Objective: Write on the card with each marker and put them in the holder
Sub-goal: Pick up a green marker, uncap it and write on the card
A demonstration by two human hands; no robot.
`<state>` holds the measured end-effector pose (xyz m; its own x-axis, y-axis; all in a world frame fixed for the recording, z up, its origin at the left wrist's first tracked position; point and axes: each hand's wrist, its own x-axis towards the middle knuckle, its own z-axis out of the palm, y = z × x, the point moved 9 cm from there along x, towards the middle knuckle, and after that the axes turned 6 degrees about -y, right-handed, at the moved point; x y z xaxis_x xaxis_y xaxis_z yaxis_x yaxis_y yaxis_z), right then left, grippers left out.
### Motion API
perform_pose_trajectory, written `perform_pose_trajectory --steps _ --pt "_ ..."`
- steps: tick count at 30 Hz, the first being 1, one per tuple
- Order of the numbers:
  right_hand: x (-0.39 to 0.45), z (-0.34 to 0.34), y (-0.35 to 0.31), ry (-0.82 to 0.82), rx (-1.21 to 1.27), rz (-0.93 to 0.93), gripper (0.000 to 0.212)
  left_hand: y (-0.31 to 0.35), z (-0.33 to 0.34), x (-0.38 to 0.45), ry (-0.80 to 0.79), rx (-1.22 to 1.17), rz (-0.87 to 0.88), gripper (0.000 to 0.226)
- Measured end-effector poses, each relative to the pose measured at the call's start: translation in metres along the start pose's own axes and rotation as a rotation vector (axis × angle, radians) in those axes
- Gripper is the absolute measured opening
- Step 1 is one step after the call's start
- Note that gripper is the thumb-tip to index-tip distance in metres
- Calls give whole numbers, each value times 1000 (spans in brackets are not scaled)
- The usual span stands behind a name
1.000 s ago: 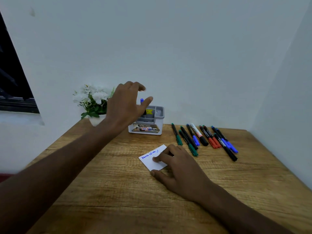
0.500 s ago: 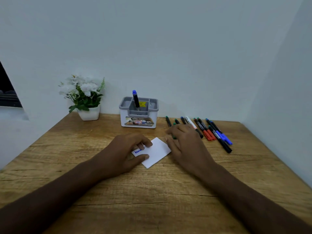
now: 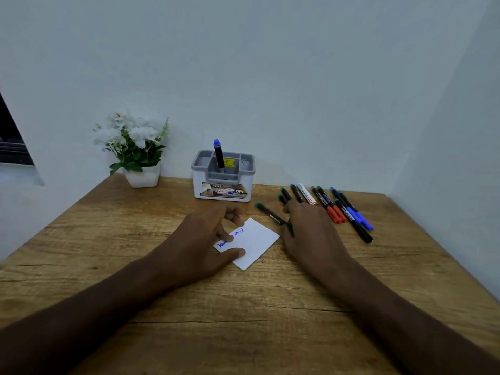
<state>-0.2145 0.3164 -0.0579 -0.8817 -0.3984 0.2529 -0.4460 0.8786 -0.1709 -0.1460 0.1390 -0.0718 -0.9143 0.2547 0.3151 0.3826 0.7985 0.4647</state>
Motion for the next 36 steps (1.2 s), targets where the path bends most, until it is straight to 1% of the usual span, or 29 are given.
perform_pose_trajectory --steps 1,3,5,6,7,8,10,12,14,17,19,21,24,25,27,30,31,33,34,36 --pt "0 -1 1 10 6 14 35 1 0 0 0 2 -1 63" --pt "-1 -7 2 64 59 6 34 2 1 -1 -11 10 -16 59" --pt "-7 -17 -3 142 222 -43 25 4 2 -3 -26 23 -16 57" --pt "-10 -19 -5 155 363 -59 19 6 2 -3 -23 29 -1 56" --pt "-12 -17 -7 127 527 -56 12 8 1 -4 -19 34 12 55" --pt "-15 -11 -11 57 698 -42 6 9 0 -4 -15 39 17 54" --pt "-21 7 -22 -87 952 -17 6 13 0 -5 -24 67 19 53" --pt "-25 19 -27 -142 1063 -15 13 15 3 -5 -63 161 50 54" --pt "-25 23 -29 -173 1183 -17 16 12 7 -6 -109 231 59 50" --pt "-25 29 -35 -275 1389 -28 24 5 6 -2 -144 236 4 47" --pt "-24 34 -39 -333 1503 -34 26 4 5 2 -145 249 -6 47" --pt "-23 35 -42 -353 1573 -22 25 2 4 3 -134 256 -4 43" --pt "-21 36 -38 -383 1777 39 29 -7 2 3 -107 263 -2 43" --pt "-21 36 -38 -389 1805 47 30 -9 2 4 -99 258 8 44" --pt "-19 36 -35 -357 1782 60 33 -8 1 4 -75 227 34 44" --pt "-13 33 -20 -175 1713 114 46 -1 -8 1 -5 62 79 41" --pt "-11 32 -14 -101 1683 133 49 3 -10 0 -4 32 87 38" --pt "-9 30 -3 -1 1572 150 44 3 -8 0 -38 -29 66 17" --pt "-8 31 0 11 1506 147 39 3 -8 0 -50 -53 61 19" --pt "-5 35 -1 -30 1396 140 31 5 -6 0 -57 -78 82 39"
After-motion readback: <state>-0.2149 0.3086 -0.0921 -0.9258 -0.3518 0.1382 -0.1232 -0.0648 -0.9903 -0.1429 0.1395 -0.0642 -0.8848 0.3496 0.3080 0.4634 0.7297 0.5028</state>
